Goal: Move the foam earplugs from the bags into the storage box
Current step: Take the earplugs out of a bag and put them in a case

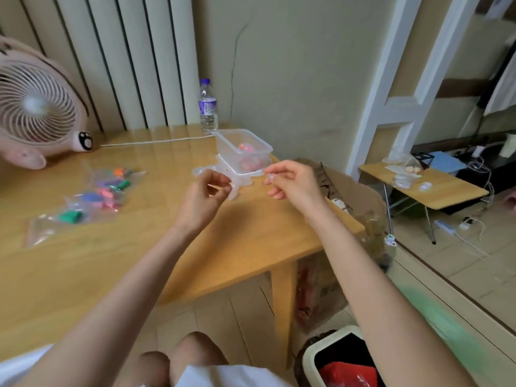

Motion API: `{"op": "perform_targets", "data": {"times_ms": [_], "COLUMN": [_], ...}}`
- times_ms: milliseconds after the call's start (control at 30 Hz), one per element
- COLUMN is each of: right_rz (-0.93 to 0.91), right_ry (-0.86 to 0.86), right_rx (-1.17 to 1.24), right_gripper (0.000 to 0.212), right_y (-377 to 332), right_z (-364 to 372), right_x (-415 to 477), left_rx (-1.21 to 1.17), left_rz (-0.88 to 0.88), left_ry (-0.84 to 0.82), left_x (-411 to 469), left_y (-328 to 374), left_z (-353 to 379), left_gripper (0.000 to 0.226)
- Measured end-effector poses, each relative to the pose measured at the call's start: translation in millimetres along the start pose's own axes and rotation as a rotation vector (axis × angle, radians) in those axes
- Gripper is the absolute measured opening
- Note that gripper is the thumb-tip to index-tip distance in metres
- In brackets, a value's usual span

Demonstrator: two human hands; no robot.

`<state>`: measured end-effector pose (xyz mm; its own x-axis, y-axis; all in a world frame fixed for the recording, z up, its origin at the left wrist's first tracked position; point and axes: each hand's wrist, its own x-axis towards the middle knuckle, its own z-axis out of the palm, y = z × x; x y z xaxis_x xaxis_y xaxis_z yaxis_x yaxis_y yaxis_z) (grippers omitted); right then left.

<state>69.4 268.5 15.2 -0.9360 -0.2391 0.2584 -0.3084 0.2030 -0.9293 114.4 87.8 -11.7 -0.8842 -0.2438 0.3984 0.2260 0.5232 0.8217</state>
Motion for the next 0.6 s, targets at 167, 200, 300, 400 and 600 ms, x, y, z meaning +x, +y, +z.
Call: {"op": "perform_targets", "data": {"times_ms": [167,200,300,400,600], "right_rz": [0.054,0.062,0.072,0.074,0.075], "right_ry": [-0.145,-0.167,-0.220,-0.271,-0.333], "right_rx": [0.042,0.044,0.021,-0.005,-0.019], "right_gripper": [0.017,0.016,0.015,0.015,0.016], "right_y": [-2.5,-2.3,-1.8,-2.3,-3.2], "right_z": [73.4,87.7,127.0,159.5,199.6], "right_x": [37.7,44.6,61.7,72.9,80.6], "left_rx": [0.489,0.588,0.729,0.833,0.841], "left_rz": [-0.180,-0.250,-0.379,-0.405,-0.554], "left_ry": [0.192,0.217,0.232,0.232,0.400], "left_x": [26.8,29.2,31.7,33.2,32.2], "left_y": [-58.1,-66.6,-84.1,-96.9,-114.9], "left_z": [-67.0,-79.6,-108.4,-123.5,-144.6], "left_gripper": [0.028,0.033,0.044,0.043,0.040]}}
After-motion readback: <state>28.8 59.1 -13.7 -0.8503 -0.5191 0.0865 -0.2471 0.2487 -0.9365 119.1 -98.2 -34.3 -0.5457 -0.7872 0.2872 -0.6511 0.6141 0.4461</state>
